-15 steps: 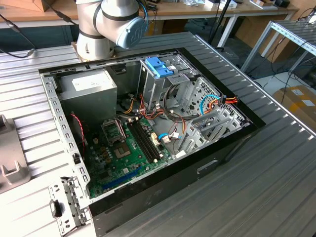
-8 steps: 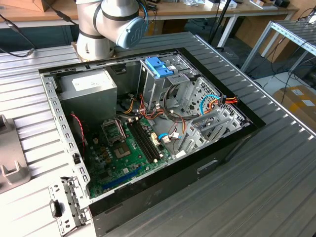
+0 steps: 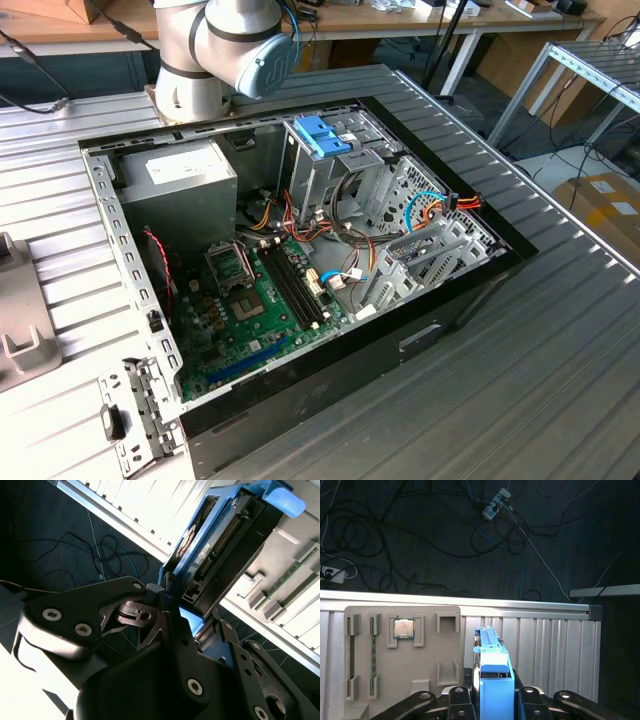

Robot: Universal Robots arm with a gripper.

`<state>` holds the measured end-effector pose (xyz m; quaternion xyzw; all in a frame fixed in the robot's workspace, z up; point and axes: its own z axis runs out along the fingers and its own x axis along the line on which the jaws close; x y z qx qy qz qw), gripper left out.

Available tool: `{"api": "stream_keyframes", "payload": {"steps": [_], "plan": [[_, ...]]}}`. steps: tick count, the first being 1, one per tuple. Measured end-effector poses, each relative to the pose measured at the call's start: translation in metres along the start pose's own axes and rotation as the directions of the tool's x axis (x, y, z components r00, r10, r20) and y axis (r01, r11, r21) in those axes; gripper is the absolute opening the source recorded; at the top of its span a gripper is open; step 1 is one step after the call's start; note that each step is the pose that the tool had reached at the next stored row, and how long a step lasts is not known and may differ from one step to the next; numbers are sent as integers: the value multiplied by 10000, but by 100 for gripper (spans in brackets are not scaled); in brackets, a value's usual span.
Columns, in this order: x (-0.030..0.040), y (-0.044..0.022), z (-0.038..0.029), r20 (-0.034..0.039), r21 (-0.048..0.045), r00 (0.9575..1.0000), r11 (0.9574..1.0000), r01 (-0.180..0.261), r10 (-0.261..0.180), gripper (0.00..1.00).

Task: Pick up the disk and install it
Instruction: 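Pick up the disk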

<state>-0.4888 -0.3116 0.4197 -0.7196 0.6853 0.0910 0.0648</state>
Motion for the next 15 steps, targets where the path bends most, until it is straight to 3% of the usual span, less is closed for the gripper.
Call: {"api": "stream_keyframes", "payload": {"steps": [11,15], "plan": [[-11,2,-50,125,6,9999,10000,6,-6,37],[-16,2,-72,203,10,9998,10000,9,-9,37]]}}
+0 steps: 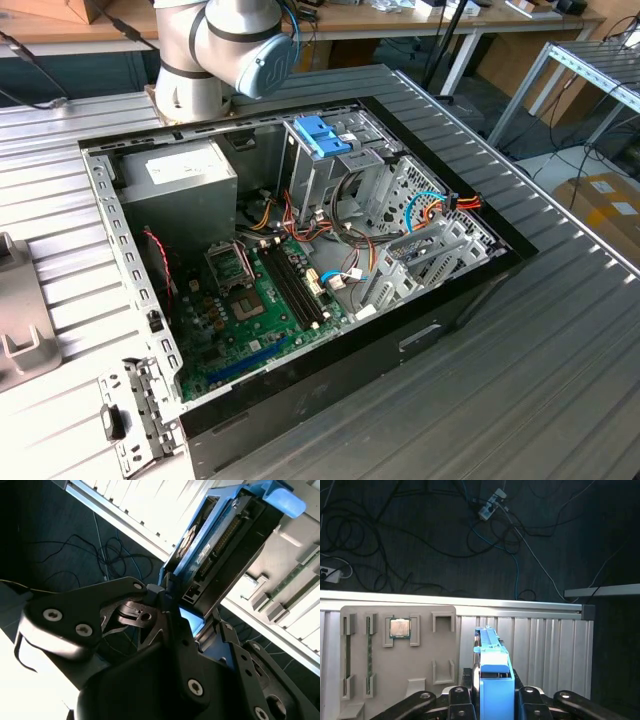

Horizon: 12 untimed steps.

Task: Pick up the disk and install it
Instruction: 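Pick up the disk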

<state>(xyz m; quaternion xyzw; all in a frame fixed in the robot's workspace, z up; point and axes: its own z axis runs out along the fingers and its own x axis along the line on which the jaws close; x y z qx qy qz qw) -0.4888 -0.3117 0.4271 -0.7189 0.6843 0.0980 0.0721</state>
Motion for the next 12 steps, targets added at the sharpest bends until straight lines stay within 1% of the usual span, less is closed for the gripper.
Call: {"api": "stream_keyframes", "payload": {"steps": [2,4,8,12], "plan": [[-3,0,-11,53,2,10000,10000,2,-2,37],[-6,1,-22,88,3,10000,10000,3,-3,37],[-9,2,-38,152,6,9999,10000,6,-6,37],[-15,2,-63,199,10,9998,10000,8,-8,37]]}}
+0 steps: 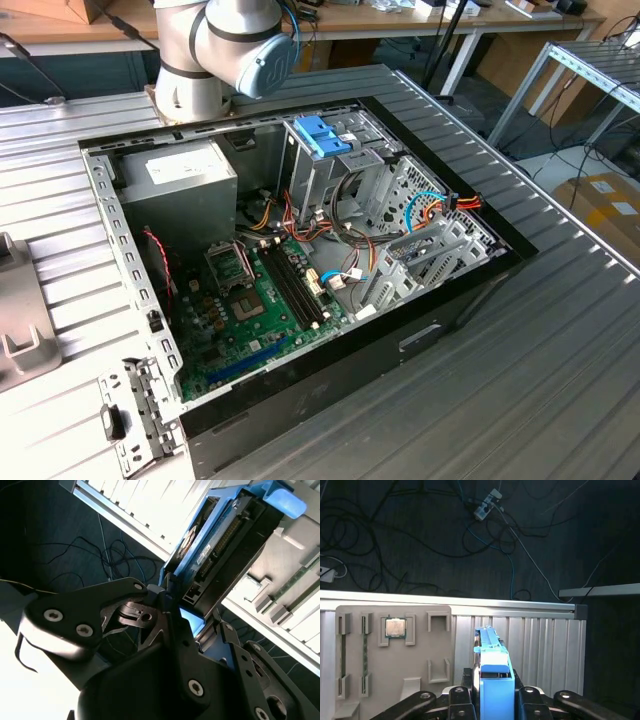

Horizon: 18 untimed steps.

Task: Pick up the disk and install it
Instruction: 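Pick up the disk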

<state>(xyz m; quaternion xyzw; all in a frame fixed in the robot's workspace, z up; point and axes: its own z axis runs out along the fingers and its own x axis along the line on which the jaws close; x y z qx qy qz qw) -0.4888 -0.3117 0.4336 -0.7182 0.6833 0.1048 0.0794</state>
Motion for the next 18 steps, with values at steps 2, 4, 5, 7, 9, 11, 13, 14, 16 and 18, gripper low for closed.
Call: {"api": "stream_keyframes", "payload": {"steps": [2,4,5,7,9,11,13,14,16,18], "plan": [[-5,1,-17,13,0,10000,10000,0,0,37],[-5,-1,-19,-12,1,10000,10000,1,-1,37],[-5,0,-21,-171,-9,9999,10000,-7,7,37],[-5,0,-22,-523,-24,9986,10000,-22,21,37],[-7,1,-24,-891,-39,9960,10000,-39,36,37],[-8,1,-29,-1405,-59,9901,10000,-64,55,37],[-13,1,-48,-1700,-72,9854,9999,-79,65,37],[-15,2,-58,-1729,-73,9849,9999,-81,67,37],[-21,2,-82,-1734,-70,9848,9999,-79,65,37],[-27,3,-101,-1735,-71,9848,9999,-80,67,37]]}}
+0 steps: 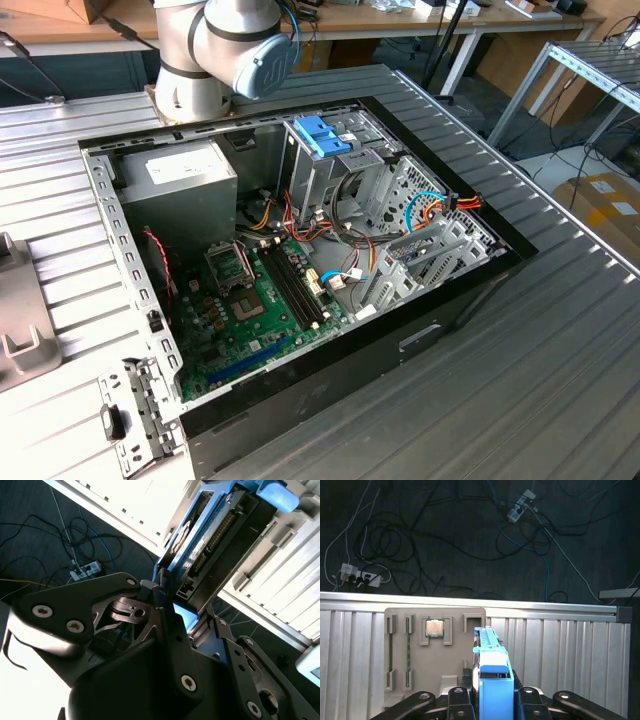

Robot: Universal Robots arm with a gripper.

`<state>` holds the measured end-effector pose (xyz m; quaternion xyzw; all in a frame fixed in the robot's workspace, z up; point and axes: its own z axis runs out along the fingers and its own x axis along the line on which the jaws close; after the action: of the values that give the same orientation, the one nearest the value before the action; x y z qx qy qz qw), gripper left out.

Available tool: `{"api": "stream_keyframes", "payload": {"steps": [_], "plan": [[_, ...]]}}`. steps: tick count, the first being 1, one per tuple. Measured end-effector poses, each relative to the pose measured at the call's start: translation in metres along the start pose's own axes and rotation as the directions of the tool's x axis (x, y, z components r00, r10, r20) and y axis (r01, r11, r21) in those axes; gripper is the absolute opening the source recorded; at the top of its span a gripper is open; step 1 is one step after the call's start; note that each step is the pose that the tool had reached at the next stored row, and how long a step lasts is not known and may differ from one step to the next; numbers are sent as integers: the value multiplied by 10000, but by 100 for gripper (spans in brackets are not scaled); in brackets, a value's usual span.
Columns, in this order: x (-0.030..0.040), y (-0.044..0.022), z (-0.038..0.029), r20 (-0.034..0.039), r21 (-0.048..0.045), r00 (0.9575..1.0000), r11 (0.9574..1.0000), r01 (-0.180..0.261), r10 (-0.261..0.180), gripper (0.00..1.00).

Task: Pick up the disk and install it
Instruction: 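Pick up the disk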

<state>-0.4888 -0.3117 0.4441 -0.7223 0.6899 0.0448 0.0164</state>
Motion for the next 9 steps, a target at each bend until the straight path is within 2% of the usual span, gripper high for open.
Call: {"api": "stream_keyframes", "payload": {"steps": [9], "plan": [[-3,1,-38,0,1,10000,10000,0,0,37]]}}
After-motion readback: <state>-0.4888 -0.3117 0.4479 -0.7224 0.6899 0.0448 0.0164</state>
